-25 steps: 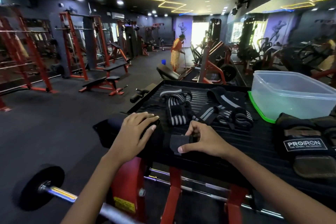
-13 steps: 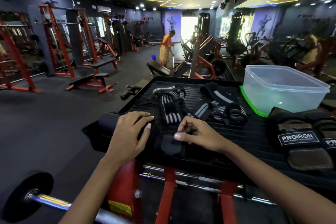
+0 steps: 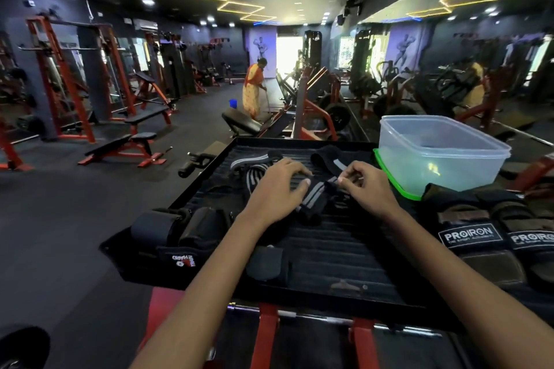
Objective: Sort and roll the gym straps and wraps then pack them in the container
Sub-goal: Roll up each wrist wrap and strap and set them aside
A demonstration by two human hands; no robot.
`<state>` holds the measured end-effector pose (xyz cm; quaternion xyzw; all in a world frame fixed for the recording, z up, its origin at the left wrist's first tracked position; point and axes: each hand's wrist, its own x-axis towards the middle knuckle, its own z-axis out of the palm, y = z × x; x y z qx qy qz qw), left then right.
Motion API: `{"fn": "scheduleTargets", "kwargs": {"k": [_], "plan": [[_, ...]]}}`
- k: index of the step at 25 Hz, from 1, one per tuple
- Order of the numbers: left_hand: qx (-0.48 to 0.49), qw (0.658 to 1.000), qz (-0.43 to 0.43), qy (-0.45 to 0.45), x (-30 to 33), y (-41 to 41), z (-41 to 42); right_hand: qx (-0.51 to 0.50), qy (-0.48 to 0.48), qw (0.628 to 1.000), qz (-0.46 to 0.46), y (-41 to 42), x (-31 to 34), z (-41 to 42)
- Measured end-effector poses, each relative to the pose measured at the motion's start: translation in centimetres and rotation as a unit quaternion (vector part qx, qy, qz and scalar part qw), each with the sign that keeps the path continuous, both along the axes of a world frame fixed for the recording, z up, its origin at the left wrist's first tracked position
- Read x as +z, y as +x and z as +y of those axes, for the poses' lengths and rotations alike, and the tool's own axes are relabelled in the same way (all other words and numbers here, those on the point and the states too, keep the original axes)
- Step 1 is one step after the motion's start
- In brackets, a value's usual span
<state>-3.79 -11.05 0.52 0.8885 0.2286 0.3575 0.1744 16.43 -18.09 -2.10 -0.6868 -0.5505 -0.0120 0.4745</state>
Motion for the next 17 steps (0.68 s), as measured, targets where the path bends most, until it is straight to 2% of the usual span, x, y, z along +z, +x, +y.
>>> {"fn": "scheduleTargets", "kwargs": {"k": [8, 10, 12, 17], "plan": [[0.009, 0.997, 0.029, -0.067, -2.4, 7.7, 2.8, -0.088, -0.046, 0.995, -0.005, 4.2, 0.3, 1.0], [0.014, 0.996, 0.079, -0.041, -3.3, 8.1, 2.9, -0.102, -0.060, 0.993, 0.003, 5.3, 0.3, 1.9], [0.011, 0.996, 0.089, -0.021, -3.7, 8.3, 3.0, -0.117, -0.097, 0.988, 0.009, 6.4, 0.1, 2.9], [0.019, 0.998, 0.043, -0.042, -3.4, 8.2, 3.8, -0.155, -0.241, 0.957, 0.038, 8.7, 0.0, 5.3]]}}
